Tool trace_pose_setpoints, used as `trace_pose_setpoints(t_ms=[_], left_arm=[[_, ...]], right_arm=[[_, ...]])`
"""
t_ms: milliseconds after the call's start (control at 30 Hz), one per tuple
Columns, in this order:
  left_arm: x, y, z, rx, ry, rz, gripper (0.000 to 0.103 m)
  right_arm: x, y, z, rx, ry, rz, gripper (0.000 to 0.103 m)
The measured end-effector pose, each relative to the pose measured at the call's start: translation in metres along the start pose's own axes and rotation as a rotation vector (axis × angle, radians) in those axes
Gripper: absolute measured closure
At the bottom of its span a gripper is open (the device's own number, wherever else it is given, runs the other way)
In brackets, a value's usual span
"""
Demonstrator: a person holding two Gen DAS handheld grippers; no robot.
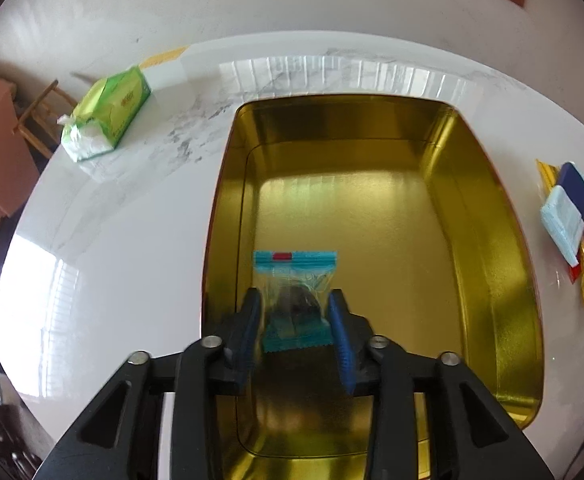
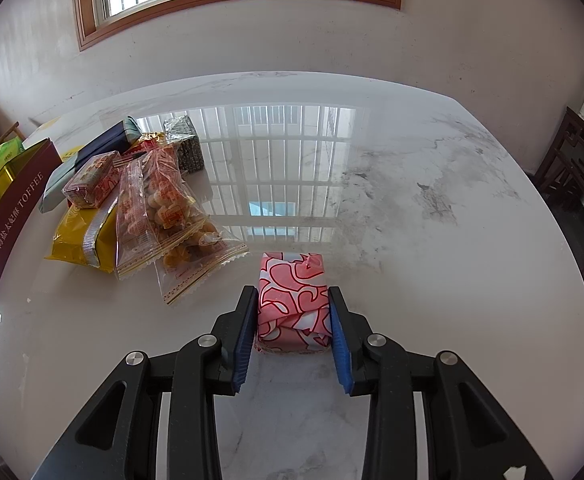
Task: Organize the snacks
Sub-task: 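Carry the blue candy into the gold tin and open the left tool, then carry the pink cake to the tin and release it with the right tool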
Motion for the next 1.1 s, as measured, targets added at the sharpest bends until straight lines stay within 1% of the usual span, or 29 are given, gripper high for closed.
trace_pose_setpoints(t_ms=[33, 67, 100, 133, 167, 267, 467, 667, 733, 800, 867, 1000, 1100], left_arm=[[0.0, 0.001, -0.002, 0.0, 0.007, 0.005, 0.046], [-0.001, 0.003, -0.004, -0.011, 0.016, 0.01, 0.044], [-0.001, 0.005, -0.007, -0.013, 0.025, 0.015, 0.039], [-0.001, 0.007, -0.009, -0.004, 0.033, 0.018, 0.035], [-0.001, 0.008, -0.011, 0.012, 0.043, 0.022, 0.034], [-0.002, 0.013, -0.02, 0.034, 0.073, 0.043, 0.034], [-0.013, 0.023, -0.047, 0.052, 0.133, 0.058, 0.033], [-0.028, 0.028, -0.07, 0.04, 0.177, 0.042, 0.032], [-0.034, 0.032, -0.077, 0.057, 0.193, 0.043, 0.032], [-0.038, 0.034, -0.083, 0.055, 0.212, 0.033, 0.031], [-0.044, 0.037, -0.088, 0.051, 0.22, 0.029, 0.03], [-0.053, 0.041, -0.094, 0.035, 0.222, 0.013, 0.03], [-0.057, 0.041, -0.095, 0.046, 0.231, 0.003, 0.029]], right_arm=[[0.0, 0.0, 0.0, 0.0, 0.0, 0.0, 0.071], [0.0, 0.0, 0.0, 0.0, 0.0, 0.0, 0.071], [0.0, 0.0, 0.0, 0.0, 0.0, 0.0, 0.07], [0.0, 0.0, 0.0, 0.001, 0.0, 0.0, 0.07], [0.0, 0.0, 0.0, 0.001, 0.0, 0.0, 0.07], [0.0, 0.0, 0.0, 0.0, 0.0, -0.001, 0.07], [0.0, 0.0, 0.0, 0.0, 0.0, -0.001, 0.07], [0.0, 0.0, 0.0, 0.0, 0.0, -0.001, 0.07], [0.0, 0.001, 0.0, -0.002, 0.001, 0.005, 0.07], [-0.001, 0.001, -0.001, -0.009, 0.001, 0.008, 0.072], [-0.002, 0.001, -0.002, -0.015, 0.002, 0.012, 0.074], [-0.006, 0.001, -0.006, -0.034, 0.0, 0.032, 0.075], [-0.008, 0.002, -0.01, -0.055, -0.006, 0.043, 0.075]])
Point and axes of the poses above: each gripper's, at about its wrist camera, not at the fingertips, and z roughly the way its jaws point, y to its right, x to its top, the point moved 1 cm from there along z, roughly the way its jaws point, and after that the axes turned 2 degrees about -y, right-handed, at the moved point
